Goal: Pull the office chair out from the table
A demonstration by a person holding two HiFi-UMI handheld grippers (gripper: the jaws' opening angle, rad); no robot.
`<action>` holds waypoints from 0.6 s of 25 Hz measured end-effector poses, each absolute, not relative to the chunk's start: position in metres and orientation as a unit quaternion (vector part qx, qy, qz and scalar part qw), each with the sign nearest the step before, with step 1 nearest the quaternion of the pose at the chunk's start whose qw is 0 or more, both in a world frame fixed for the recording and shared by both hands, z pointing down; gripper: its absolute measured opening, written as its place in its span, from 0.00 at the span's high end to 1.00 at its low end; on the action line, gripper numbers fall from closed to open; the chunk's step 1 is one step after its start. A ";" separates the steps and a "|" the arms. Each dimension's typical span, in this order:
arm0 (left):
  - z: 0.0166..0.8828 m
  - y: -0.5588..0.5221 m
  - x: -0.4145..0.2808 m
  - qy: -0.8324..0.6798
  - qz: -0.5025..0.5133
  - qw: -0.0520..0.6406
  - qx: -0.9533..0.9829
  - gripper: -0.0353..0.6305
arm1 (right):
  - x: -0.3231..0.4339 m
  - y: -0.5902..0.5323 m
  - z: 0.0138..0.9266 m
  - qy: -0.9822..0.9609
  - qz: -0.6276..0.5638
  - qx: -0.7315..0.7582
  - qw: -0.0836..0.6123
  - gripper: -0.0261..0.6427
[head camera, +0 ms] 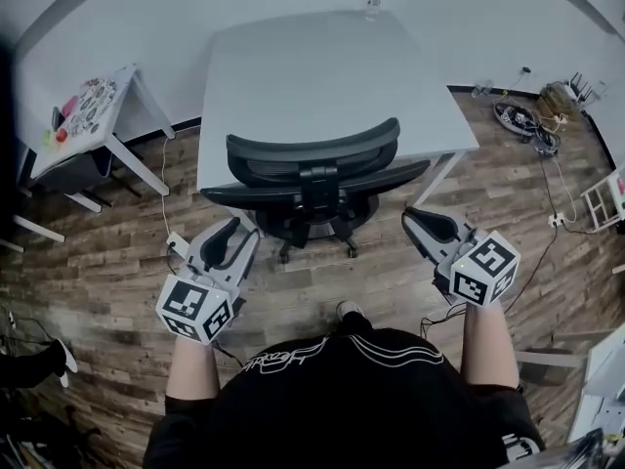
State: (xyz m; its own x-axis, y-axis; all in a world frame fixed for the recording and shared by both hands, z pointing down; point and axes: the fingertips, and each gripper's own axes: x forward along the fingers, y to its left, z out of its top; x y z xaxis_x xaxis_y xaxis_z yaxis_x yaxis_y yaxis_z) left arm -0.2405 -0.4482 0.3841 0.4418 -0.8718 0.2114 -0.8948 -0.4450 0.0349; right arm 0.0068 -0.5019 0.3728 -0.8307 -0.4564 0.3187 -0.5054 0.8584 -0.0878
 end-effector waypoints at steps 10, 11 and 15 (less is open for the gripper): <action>0.405 -0.484 -0.260 -0.509 0.192 0.024 0.839 0.64 | 0.013 -0.558 0.375 -0.951 -0.043 0.181 0.245 0.64; 0.409 -0.487 -0.266 -0.509 0.208 0.019 0.835 0.64 | 0.013 -0.564 0.377 -0.948 -0.062 0.176 0.258 0.63; 0.417 -0.501 -0.283 -0.501 0.278 -0.015 0.819 0.60 | 0.017 -0.587 0.392 -0.926 -0.131 0.142 0.324 0.62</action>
